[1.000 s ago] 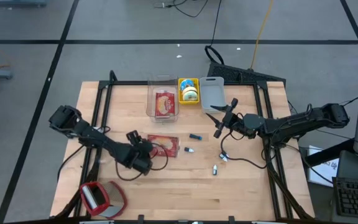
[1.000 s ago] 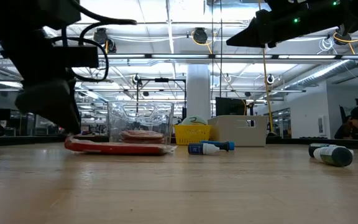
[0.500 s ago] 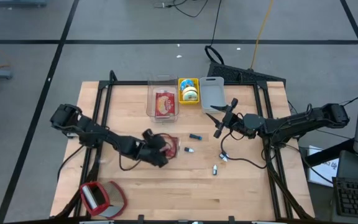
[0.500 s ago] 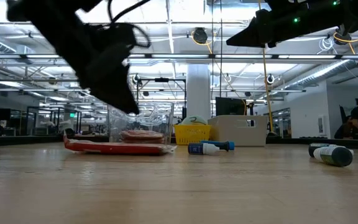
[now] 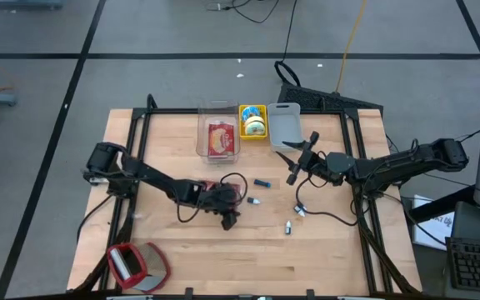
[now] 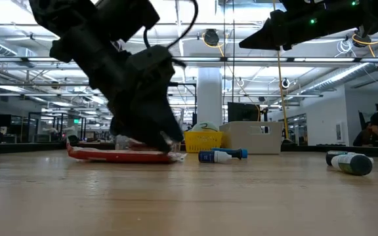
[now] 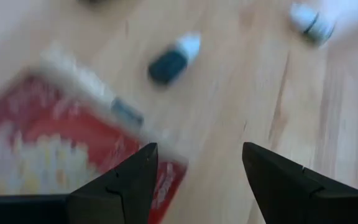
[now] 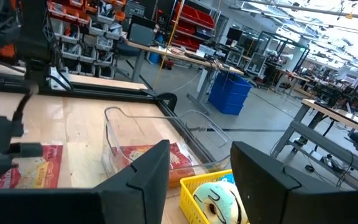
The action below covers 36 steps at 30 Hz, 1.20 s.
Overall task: Pick & Place Food Item
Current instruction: Stack the red popcorn bag on top of the other red popcorn bags in the clear bin
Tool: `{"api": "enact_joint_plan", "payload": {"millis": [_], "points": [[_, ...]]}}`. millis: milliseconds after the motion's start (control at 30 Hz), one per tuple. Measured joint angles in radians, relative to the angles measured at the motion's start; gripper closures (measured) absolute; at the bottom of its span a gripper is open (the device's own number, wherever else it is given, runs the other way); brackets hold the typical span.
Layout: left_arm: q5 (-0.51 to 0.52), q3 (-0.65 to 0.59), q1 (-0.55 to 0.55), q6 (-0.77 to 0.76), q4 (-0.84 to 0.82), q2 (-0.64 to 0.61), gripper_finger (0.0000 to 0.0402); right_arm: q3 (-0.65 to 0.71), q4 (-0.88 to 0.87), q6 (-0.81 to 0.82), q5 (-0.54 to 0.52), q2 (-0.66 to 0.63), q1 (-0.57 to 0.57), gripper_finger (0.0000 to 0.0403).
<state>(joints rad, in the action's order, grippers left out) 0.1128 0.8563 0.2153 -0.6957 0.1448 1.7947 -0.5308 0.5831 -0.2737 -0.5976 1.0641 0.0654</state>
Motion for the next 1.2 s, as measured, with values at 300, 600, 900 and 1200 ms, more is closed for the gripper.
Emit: {"api": "enact_joint_plan", "payload": {"millis": [300, 600, 900, 1200], "points": [[-0.32, 0.0, 0.012, -0.022, -0.034, -0.009, 0.0163, 0.0, 0.003, 0.0, 0.0, 0.0, 0.0, 0.0242], [-0.327, 0.0, 0.04, 0.005, -0.147, -0.086, 0.0163, 0.0, 0.003, 0.0, 0.0, 0.0, 0.0, 0.0243], [0.005, 0.0, 0.032, -0.056, -0.392, -0.308, 0.0163, 0.0, 0.003, 0.0, 0.0, 0.0, 0.0, 0.0245], [0.022, -0.001, -0.088, -0.25, -0.637, -0.332, 0.0163, 0.0, 0.009, 0.009, 0.002, 0.0, 0.002, 0.0243]]}}
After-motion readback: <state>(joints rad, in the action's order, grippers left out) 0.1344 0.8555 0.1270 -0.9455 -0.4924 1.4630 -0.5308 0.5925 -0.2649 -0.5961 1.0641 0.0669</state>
